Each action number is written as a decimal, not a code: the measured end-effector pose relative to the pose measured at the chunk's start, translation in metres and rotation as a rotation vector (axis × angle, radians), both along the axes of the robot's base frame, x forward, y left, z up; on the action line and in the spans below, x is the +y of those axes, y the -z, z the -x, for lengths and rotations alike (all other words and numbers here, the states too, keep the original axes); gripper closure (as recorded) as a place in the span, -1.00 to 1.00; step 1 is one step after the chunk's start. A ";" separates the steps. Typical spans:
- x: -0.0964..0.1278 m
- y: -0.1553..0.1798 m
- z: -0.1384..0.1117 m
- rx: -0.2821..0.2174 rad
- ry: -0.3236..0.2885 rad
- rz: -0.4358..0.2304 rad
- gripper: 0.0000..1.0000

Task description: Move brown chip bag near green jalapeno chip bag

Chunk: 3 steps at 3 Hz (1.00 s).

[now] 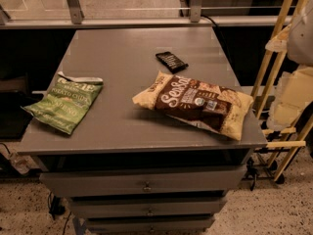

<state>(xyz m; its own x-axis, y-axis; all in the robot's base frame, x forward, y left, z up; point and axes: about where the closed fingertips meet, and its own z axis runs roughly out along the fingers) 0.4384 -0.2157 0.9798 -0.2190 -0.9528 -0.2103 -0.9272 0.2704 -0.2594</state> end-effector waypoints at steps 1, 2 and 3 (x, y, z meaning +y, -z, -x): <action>0.000 0.000 0.000 -0.002 0.000 -0.001 -1.00; 0.019 0.010 -0.016 0.003 0.001 -0.033 -1.00; 0.040 0.027 -0.034 0.018 -0.005 -0.057 -1.00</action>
Offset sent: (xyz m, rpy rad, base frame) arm 0.0409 0.0462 -0.0315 0.0827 0.0296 -0.0036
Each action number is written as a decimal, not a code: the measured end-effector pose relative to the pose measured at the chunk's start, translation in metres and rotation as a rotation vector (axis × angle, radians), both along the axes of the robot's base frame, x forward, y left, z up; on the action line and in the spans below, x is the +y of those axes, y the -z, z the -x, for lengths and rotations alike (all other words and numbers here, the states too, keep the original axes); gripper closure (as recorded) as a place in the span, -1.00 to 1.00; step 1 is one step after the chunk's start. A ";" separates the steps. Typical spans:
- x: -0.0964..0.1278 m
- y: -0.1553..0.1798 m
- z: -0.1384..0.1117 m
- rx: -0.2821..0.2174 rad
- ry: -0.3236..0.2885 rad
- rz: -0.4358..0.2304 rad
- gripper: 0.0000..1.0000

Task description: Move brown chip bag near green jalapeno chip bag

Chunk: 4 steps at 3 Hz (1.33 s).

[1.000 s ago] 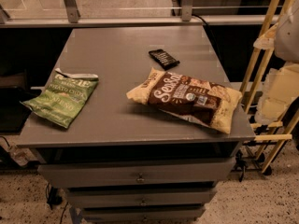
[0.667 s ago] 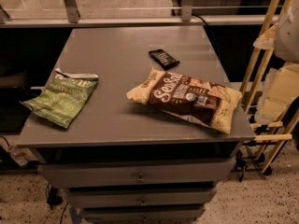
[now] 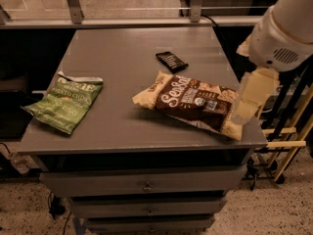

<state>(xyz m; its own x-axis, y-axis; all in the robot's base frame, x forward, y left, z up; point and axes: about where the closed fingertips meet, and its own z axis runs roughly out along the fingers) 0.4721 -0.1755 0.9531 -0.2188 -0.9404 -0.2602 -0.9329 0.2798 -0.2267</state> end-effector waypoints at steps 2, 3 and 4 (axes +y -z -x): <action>0.021 0.041 -0.034 0.022 0.015 -0.023 -1.00; 0.030 0.059 -0.046 0.045 0.008 -0.026 -1.00; 0.044 0.075 -0.054 0.068 -0.018 -0.021 -0.63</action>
Offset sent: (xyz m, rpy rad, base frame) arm 0.0589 0.0288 -0.0669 0.0374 0.0367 -0.0313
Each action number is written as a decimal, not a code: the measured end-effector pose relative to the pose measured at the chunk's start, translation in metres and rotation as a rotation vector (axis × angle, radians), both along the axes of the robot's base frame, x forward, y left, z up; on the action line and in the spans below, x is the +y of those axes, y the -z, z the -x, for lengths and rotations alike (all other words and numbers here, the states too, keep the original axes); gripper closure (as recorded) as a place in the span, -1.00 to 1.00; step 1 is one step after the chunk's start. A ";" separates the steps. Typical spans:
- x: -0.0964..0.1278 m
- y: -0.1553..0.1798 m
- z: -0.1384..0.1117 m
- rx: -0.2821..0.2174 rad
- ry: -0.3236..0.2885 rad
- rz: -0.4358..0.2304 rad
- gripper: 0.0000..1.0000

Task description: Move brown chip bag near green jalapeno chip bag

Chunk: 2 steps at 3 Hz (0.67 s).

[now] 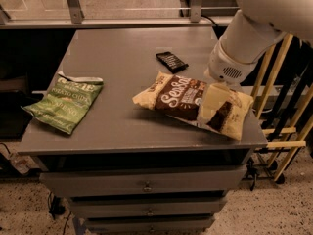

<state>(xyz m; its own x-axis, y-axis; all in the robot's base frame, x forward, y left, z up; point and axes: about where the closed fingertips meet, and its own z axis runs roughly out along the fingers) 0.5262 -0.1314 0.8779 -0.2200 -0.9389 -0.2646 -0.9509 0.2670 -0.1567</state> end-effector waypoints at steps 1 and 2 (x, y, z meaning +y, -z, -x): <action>0.010 0.012 -0.001 0.026 -0.027 0.007 -0.17; 0.016 0.007 -0.001 0.019 -0.047 -0.009 0.28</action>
Offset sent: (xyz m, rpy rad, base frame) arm 0.0031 0.0212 -0.0007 0.0315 0.0115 0.0716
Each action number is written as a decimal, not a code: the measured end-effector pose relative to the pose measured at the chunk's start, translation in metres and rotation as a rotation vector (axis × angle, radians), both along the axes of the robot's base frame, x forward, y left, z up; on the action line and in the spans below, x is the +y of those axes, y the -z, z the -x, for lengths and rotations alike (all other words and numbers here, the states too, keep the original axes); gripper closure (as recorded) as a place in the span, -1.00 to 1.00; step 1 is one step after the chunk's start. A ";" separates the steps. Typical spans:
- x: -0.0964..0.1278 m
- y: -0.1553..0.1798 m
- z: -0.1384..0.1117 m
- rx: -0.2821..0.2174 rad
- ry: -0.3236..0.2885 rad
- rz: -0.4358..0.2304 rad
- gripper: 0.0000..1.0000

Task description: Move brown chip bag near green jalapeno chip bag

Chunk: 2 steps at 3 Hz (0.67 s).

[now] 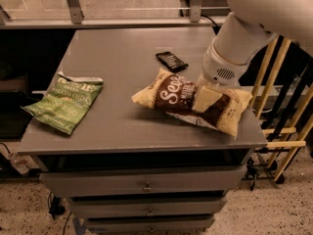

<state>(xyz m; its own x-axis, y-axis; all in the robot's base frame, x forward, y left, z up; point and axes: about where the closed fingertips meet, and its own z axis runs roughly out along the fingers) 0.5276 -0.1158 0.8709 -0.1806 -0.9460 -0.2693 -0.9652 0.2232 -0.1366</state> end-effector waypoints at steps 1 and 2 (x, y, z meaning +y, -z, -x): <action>0.003 -0.028 0.002 -0.043 -0.021 -0.067 0.76; 0.009 -0.088 0.009 -0.116 -0.078 -0.187 1.00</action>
Offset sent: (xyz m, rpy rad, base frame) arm -0.0158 0.0059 0.1412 0.2900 -0.1717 0.1253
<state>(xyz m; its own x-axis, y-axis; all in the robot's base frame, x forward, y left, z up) 0.5188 -0.1072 0.9594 -0.0667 -0.8874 -0.4562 -0.9608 0.1804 -0.2105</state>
